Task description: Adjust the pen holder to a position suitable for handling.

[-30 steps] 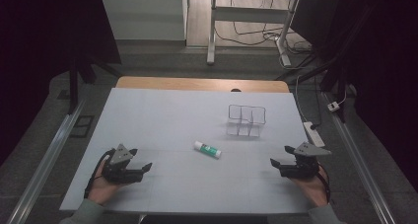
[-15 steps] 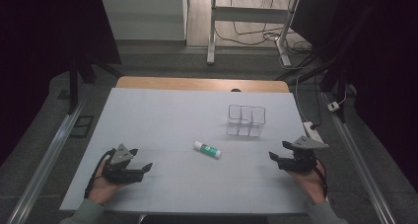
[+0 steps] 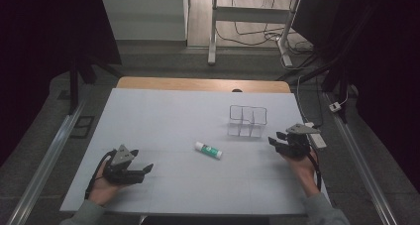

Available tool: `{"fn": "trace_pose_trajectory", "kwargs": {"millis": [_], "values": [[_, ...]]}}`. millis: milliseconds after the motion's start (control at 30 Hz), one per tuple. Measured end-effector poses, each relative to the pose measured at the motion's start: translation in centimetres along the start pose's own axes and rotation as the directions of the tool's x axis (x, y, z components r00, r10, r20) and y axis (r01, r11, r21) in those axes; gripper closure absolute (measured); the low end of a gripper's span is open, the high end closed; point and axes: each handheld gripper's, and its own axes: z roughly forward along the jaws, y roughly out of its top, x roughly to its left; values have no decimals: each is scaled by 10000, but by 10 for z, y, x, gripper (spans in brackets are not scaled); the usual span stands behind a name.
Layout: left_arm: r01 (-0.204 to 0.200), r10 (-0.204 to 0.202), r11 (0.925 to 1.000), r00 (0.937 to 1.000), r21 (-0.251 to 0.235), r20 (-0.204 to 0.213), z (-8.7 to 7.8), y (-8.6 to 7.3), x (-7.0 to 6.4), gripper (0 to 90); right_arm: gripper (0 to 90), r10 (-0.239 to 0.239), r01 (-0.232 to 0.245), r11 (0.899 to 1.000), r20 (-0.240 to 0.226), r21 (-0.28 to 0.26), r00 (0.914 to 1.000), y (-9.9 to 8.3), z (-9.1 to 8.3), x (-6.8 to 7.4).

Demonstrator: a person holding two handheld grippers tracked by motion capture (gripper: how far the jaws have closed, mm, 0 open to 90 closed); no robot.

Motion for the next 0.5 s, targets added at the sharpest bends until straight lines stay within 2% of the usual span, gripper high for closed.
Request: {"fn": "trace_pose_trajectory", "kwargs": {"millis": [33, 67, 133, 200, 300, 500], "values": [[1, -1, 10000, 10000, -3, 3, 0, 0, 0, 234, 661, 171, -171, 9998, 110, -64, 9998, 3, 5, -4], [-2, 2, 10000, 10000, -8, 3, 0, 0, 0, 234, 661, 171, -171, 9998, 110, -64, 9998, 3, 5, -4], [-9, 9, 10000, 10000, 6, 1, 0, 0, 1, 234, 763, 386, -380, 9990, 269, -219, 9989, 5, 11, -8], [-14, 14, 10000, 10000, 2, 4, 0, -1, 1, 234, 837, 385, -382, 9992, 368, -83, 9986, 6, 15, -11], [-29, 29, 10000, 10000, 0, -1, 0, 0, 1, 234, 889, 519, -518, 9986, 262, -40, 9983, 6, 18, -14], [-53, 53, 10000, 10000, 17, -17, 0, 0, 0, 235, 890, 534, -536, 9986, 356, 36, 9979, 10, 28, -18]]}}
